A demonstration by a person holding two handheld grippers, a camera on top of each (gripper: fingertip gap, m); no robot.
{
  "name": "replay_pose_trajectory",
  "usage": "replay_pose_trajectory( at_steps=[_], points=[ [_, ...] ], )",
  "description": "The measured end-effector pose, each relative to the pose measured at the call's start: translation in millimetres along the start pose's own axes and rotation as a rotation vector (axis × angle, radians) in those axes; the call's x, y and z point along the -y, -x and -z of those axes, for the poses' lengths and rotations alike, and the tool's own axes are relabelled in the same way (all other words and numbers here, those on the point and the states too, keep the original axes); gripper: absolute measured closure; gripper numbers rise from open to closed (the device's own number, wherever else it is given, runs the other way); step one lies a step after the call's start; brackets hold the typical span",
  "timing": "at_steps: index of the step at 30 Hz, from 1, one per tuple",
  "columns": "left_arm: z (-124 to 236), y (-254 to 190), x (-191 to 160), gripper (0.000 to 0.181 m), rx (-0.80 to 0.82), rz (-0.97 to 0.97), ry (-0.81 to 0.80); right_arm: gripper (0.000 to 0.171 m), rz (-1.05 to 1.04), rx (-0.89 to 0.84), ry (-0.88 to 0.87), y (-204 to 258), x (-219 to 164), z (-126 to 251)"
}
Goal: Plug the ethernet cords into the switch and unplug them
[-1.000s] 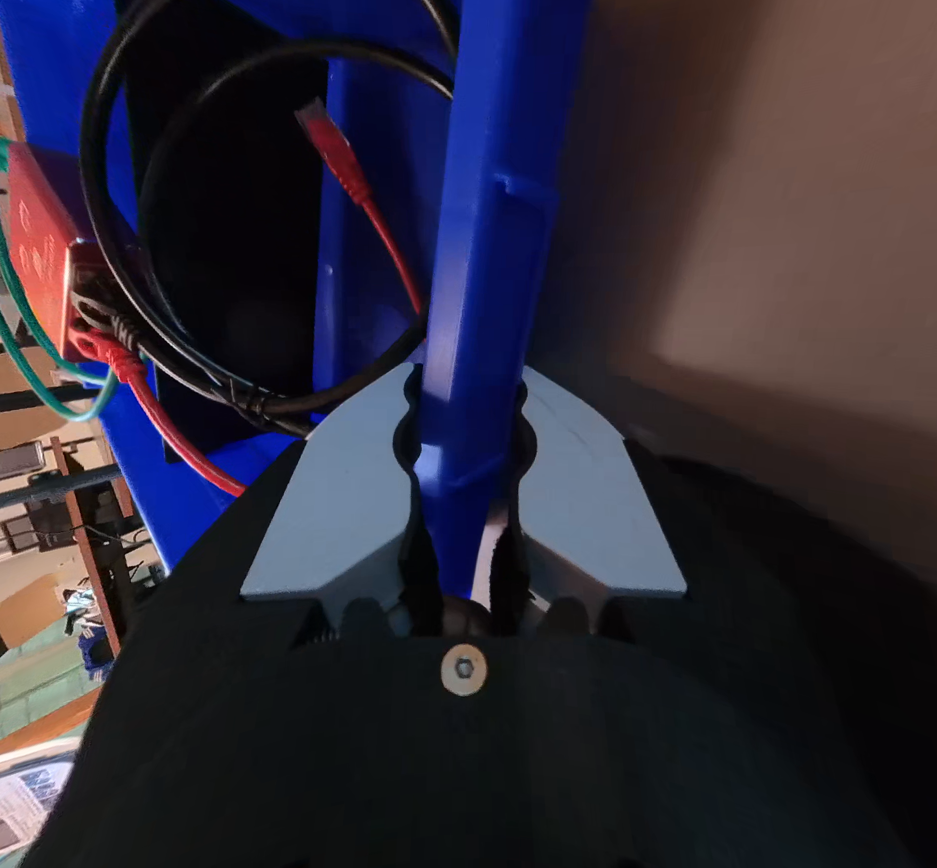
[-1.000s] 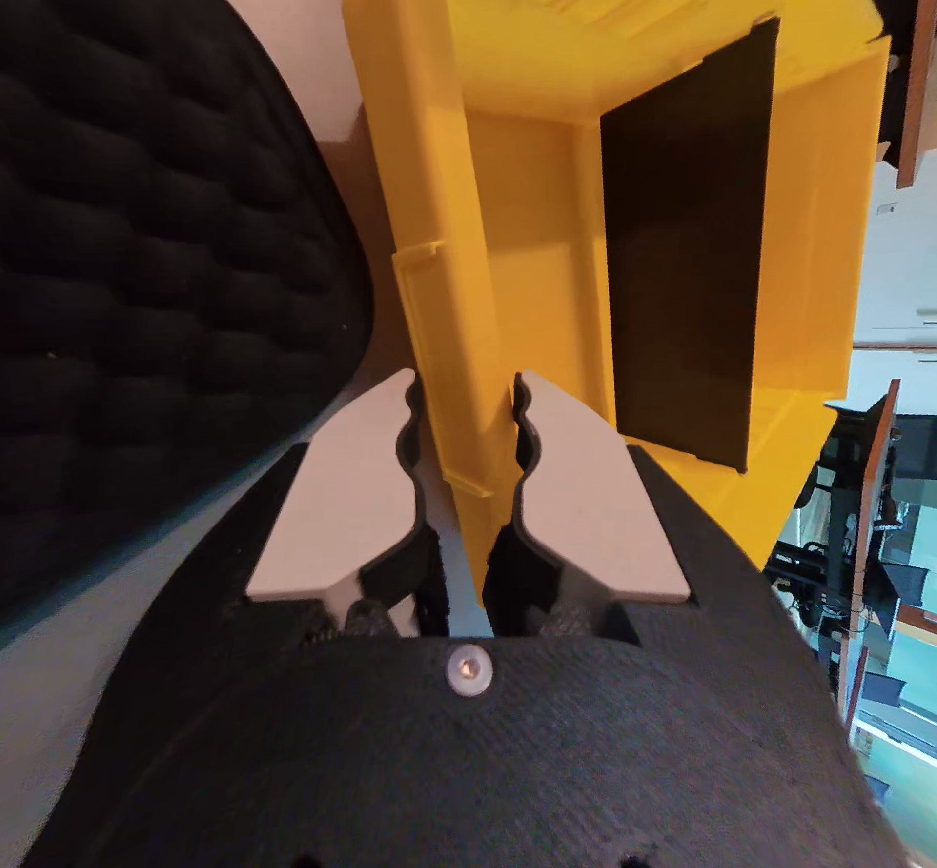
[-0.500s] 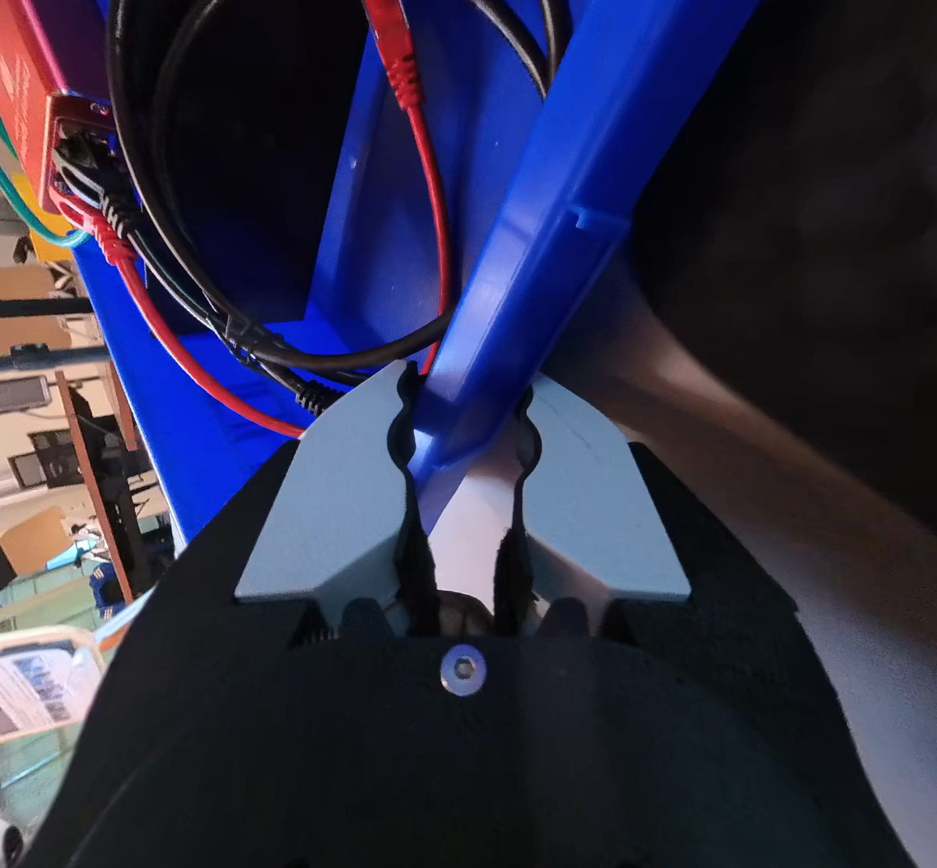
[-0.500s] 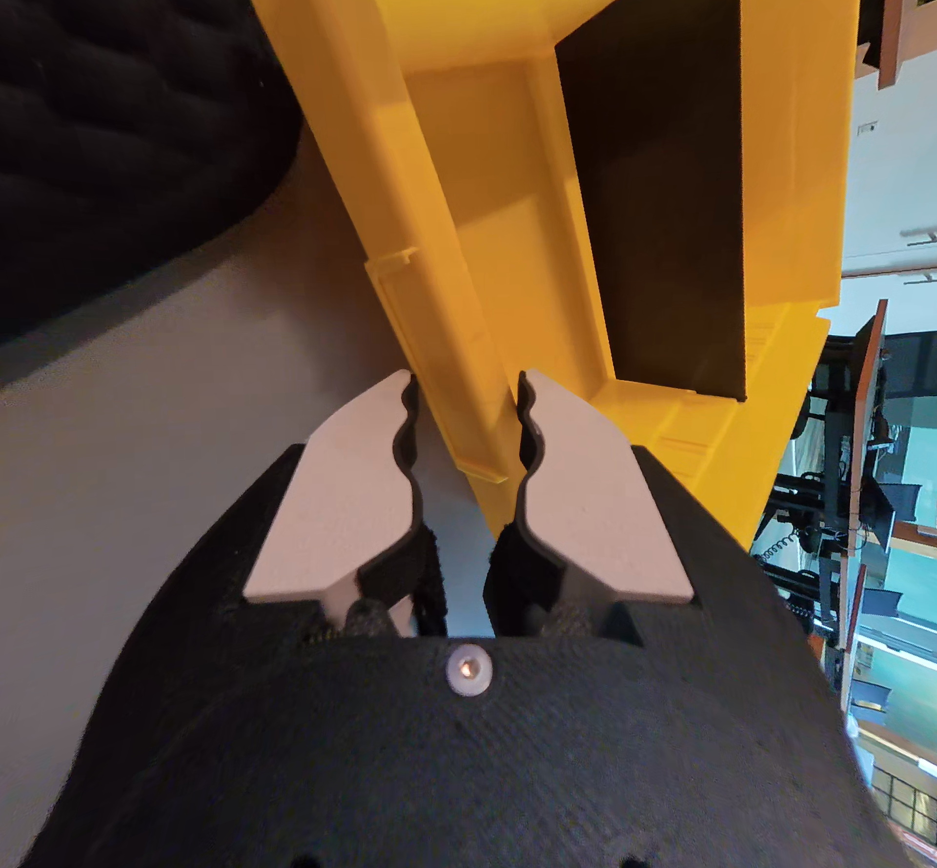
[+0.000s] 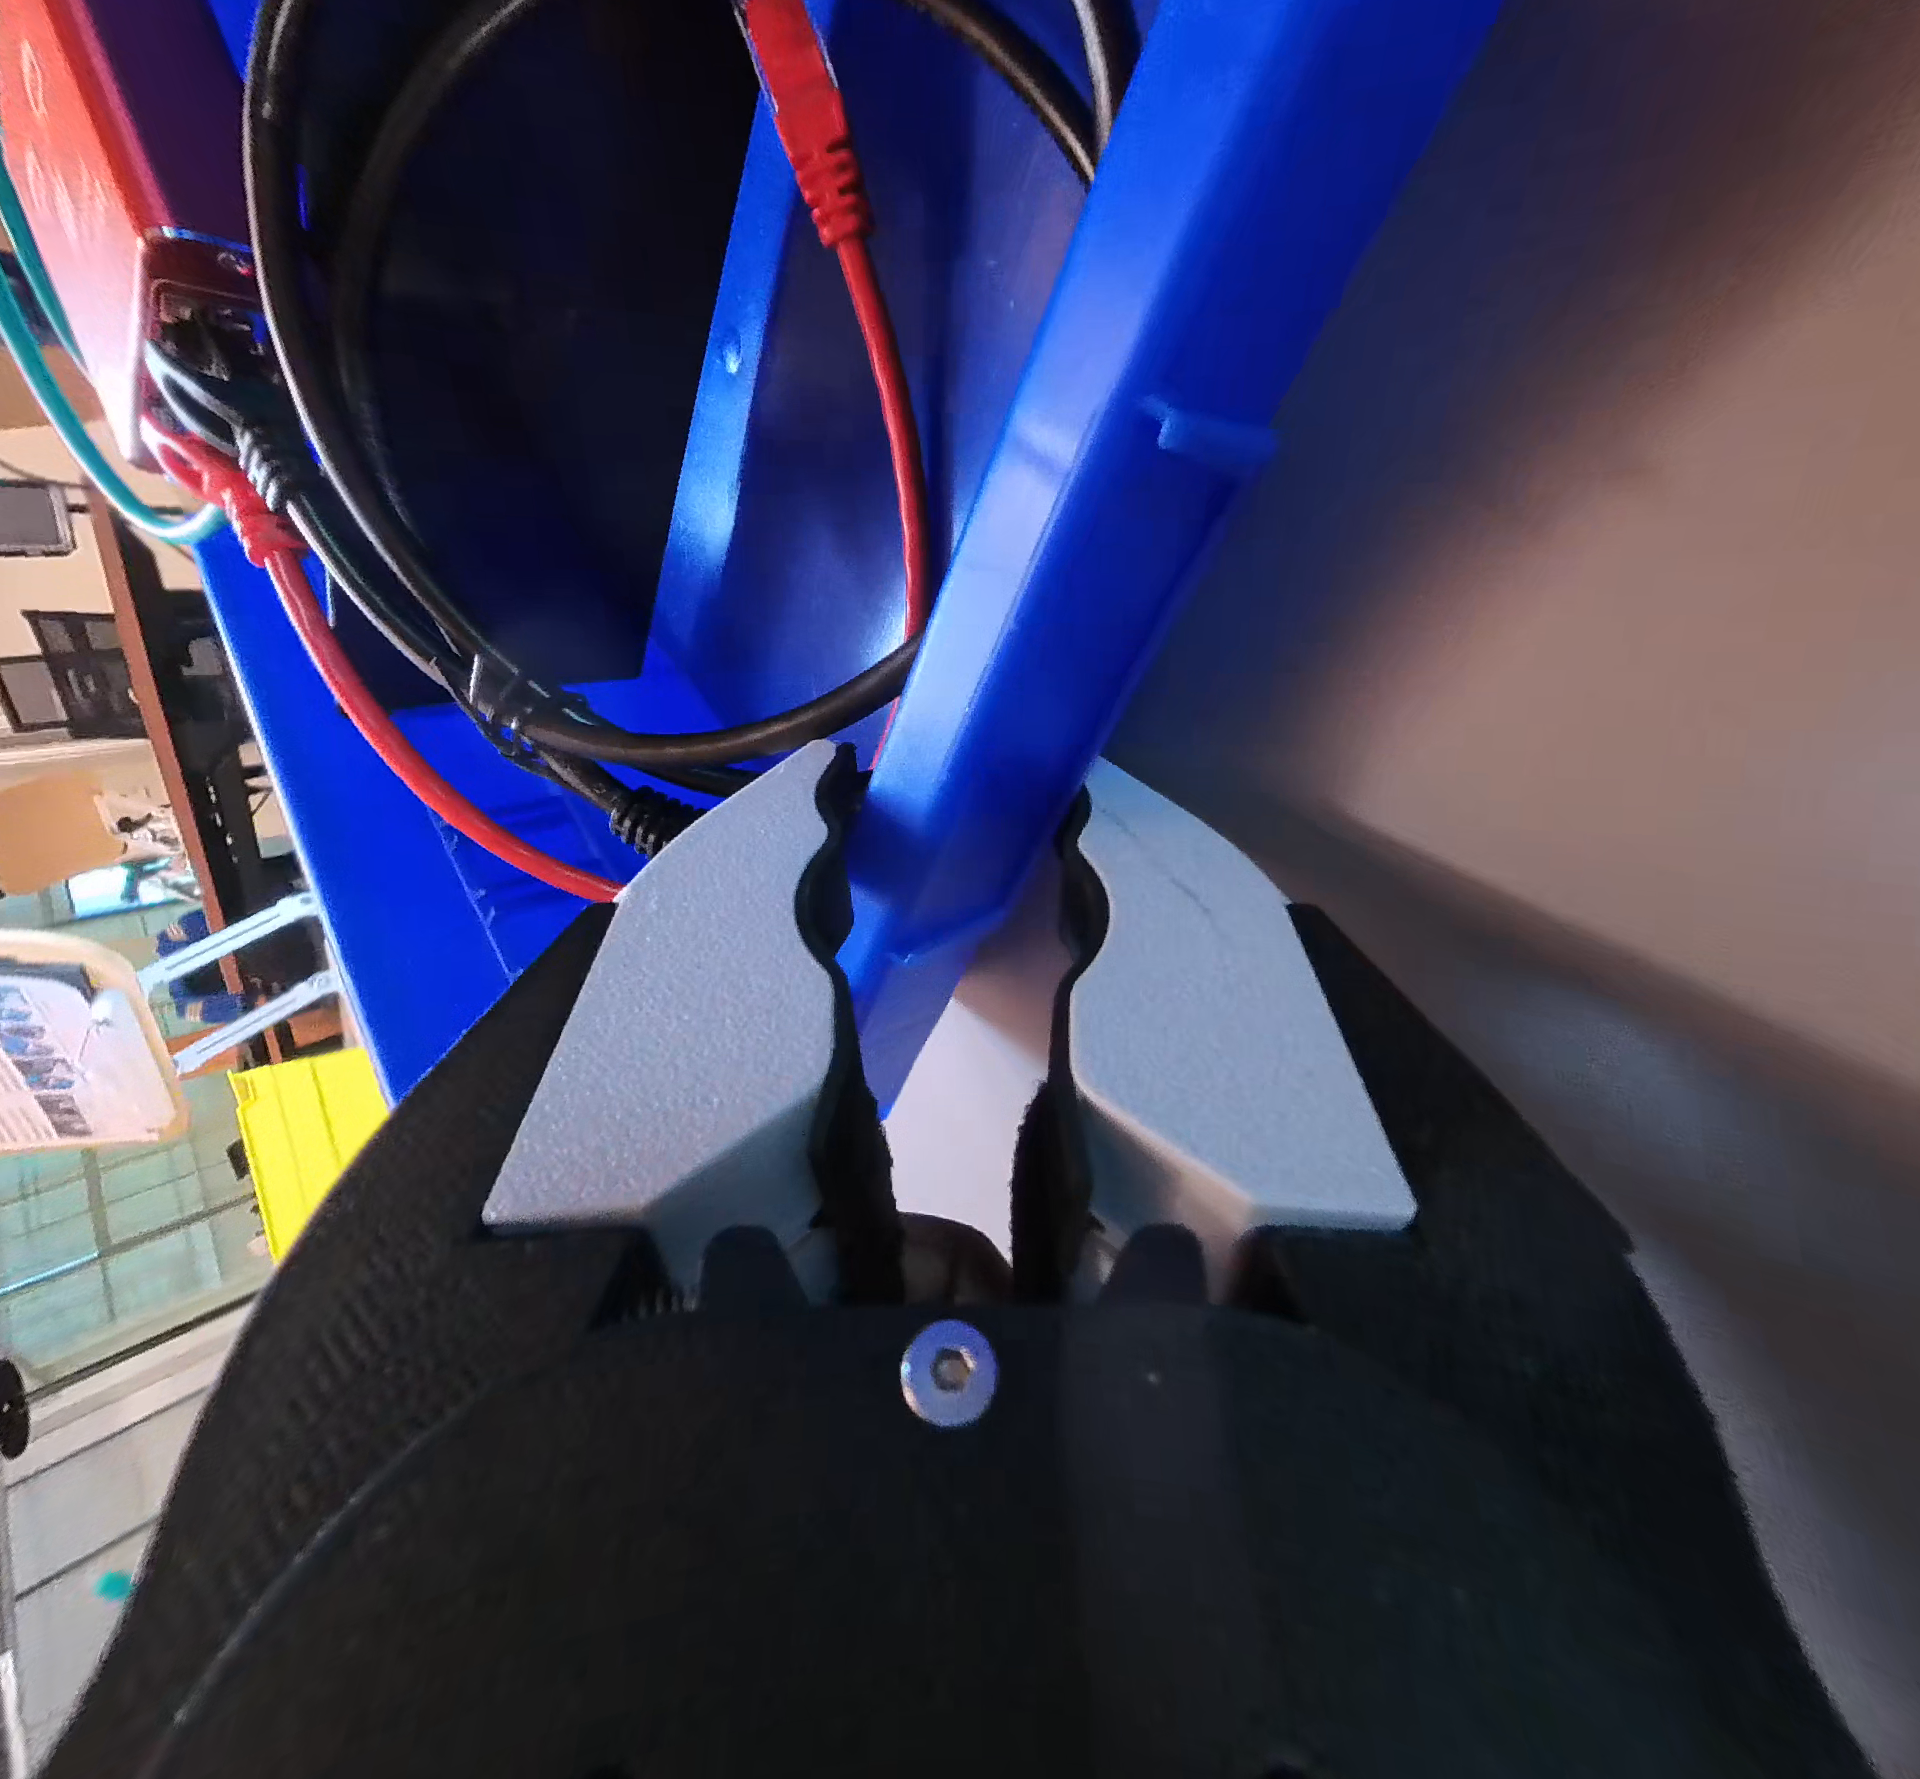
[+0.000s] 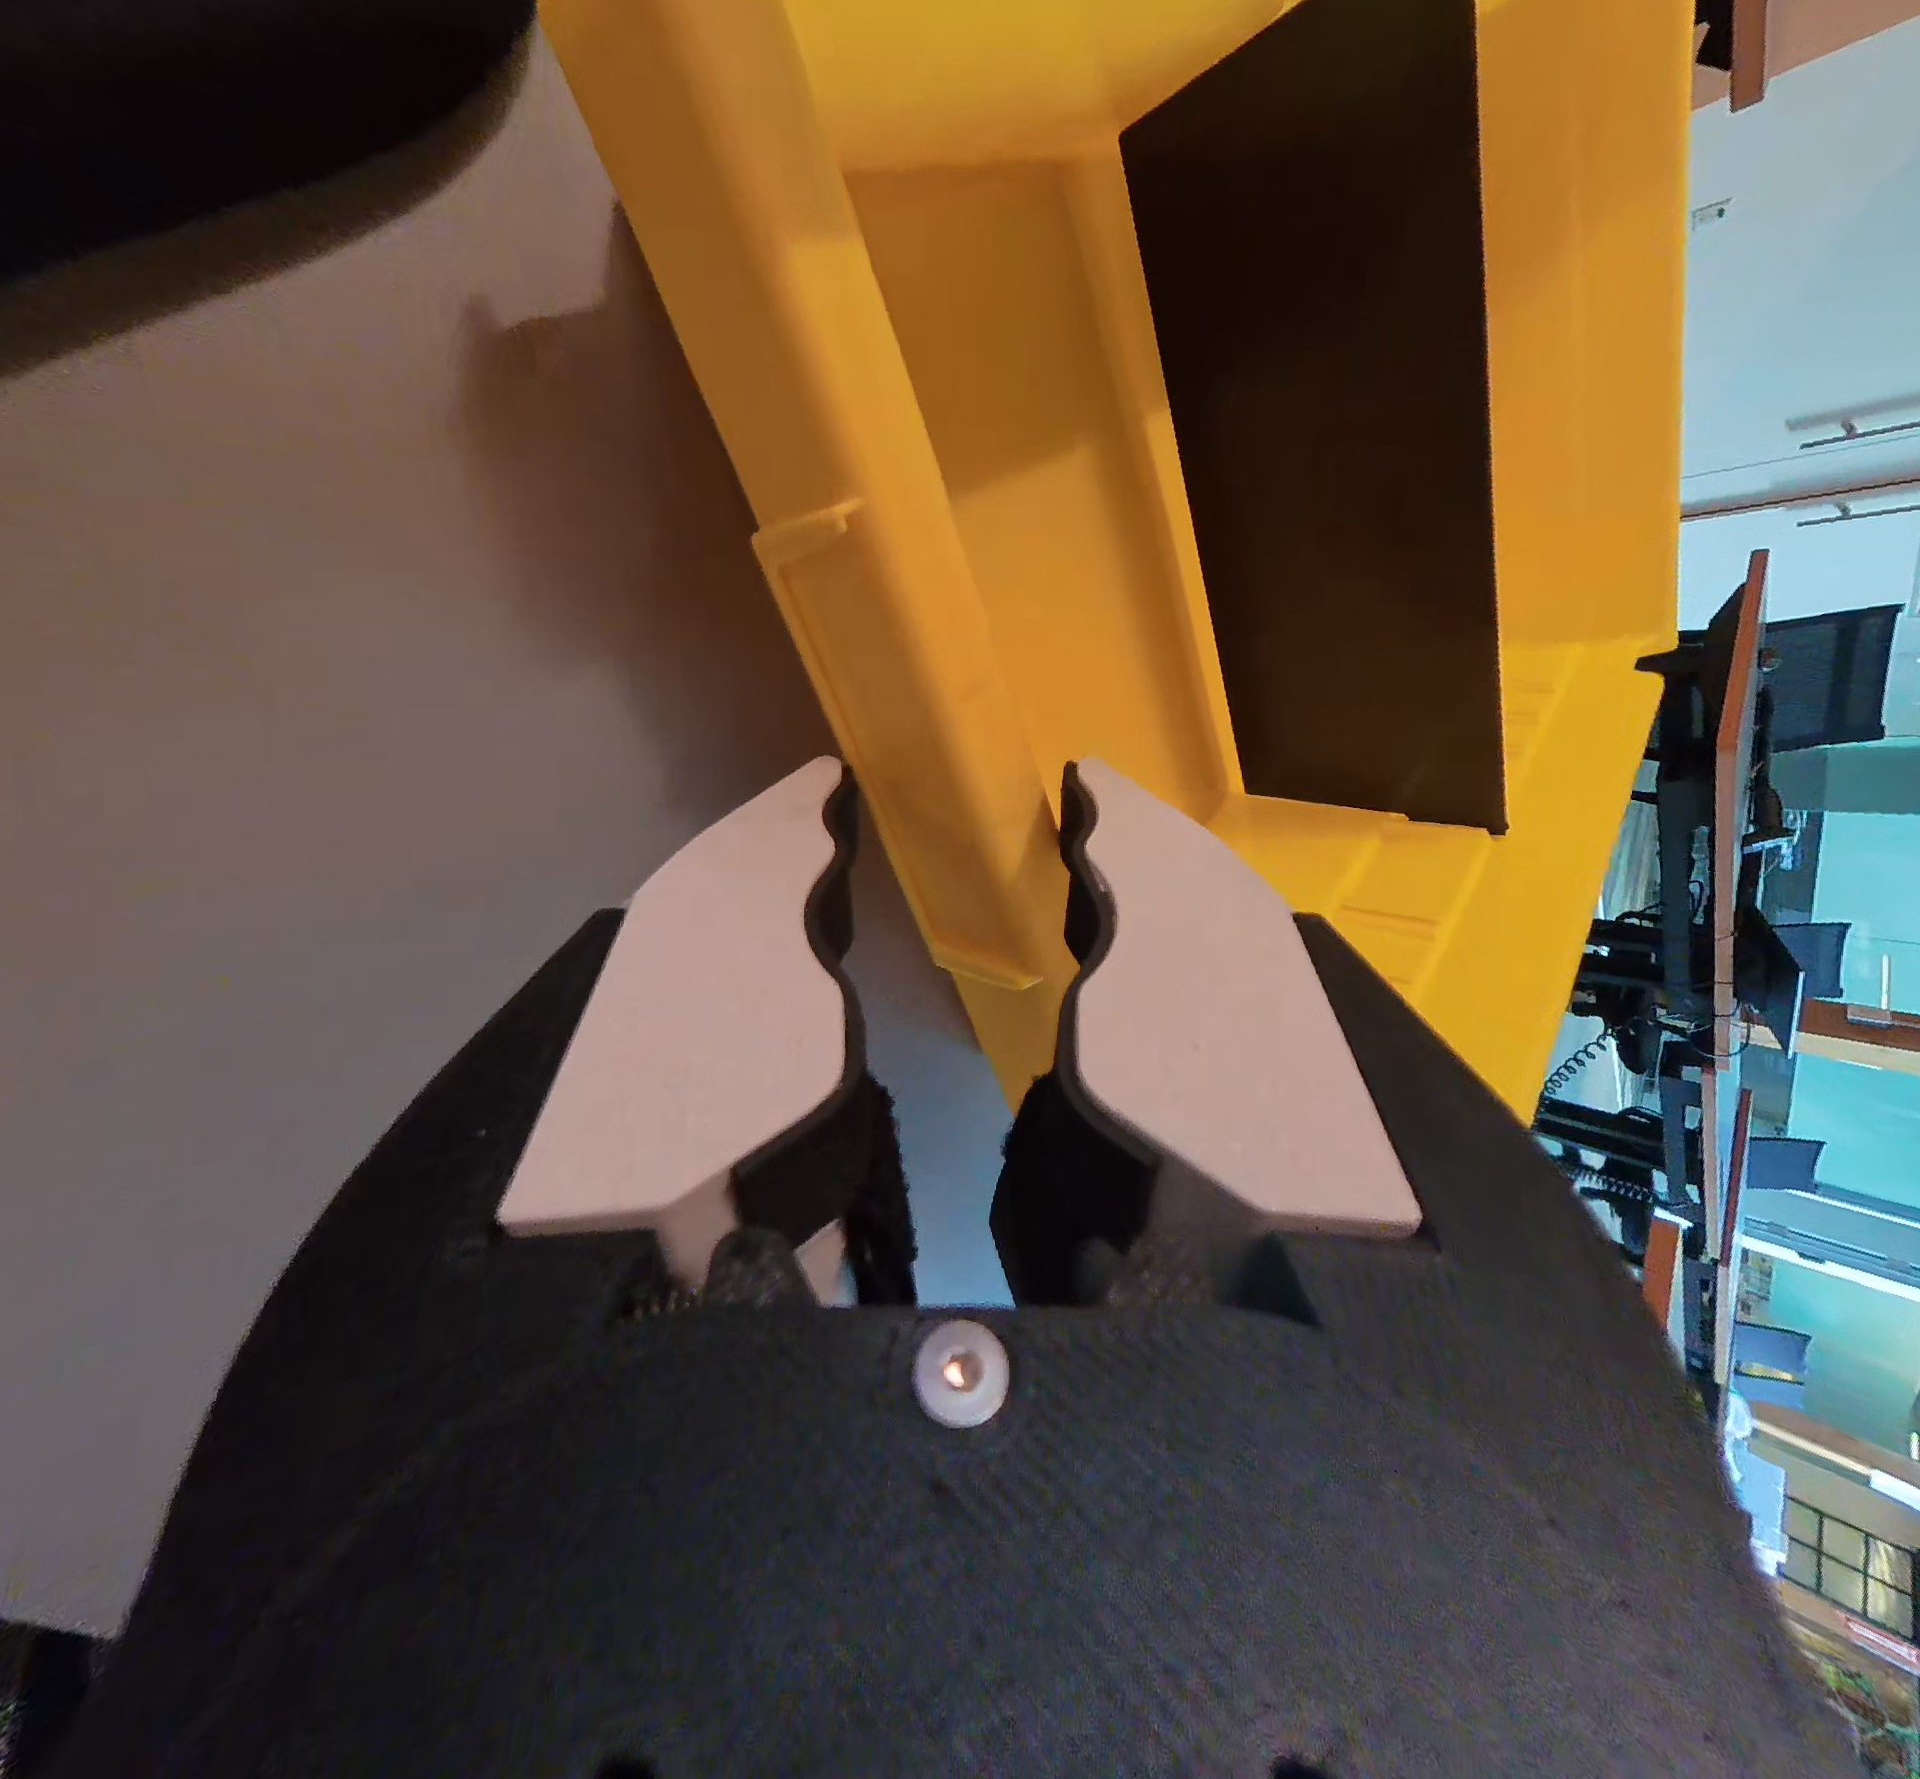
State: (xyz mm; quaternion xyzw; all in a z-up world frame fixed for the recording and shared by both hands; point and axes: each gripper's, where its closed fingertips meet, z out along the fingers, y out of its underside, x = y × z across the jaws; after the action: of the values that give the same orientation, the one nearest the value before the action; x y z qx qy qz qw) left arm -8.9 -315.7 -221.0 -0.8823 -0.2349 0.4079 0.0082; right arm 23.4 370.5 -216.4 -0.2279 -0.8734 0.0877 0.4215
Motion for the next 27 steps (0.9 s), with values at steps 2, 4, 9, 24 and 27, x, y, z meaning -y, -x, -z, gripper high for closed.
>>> replay_pose_trajectory(
  at_steps=[2,4,9,24,27],
  points=[
    [2,2,-11,0.145,0.008,-0.003,-0.002,0.133,0.007,0.001,-0.002,0,-4,2],
    [4,3,-22,0.145,0.014,-0.008,-0.010,0.133,0.004,-0.001,-0.008,0,-9,4],
    [9,5,-39,0.145,0.032,-0.039,-0.057,0.133,0.021,-0.008,-0.039,-3,-19,7],
    [18,6,-69,0.144,0.047,-0.078,-0.155,0.133,0.085,-0.033,-0.131,-16,-41,6],
    [18,7,-70,0.143,0.056,-0.076,-0.166,0.133,0.094,-0.043,-0.179,-24,-45,1]
  ],
)
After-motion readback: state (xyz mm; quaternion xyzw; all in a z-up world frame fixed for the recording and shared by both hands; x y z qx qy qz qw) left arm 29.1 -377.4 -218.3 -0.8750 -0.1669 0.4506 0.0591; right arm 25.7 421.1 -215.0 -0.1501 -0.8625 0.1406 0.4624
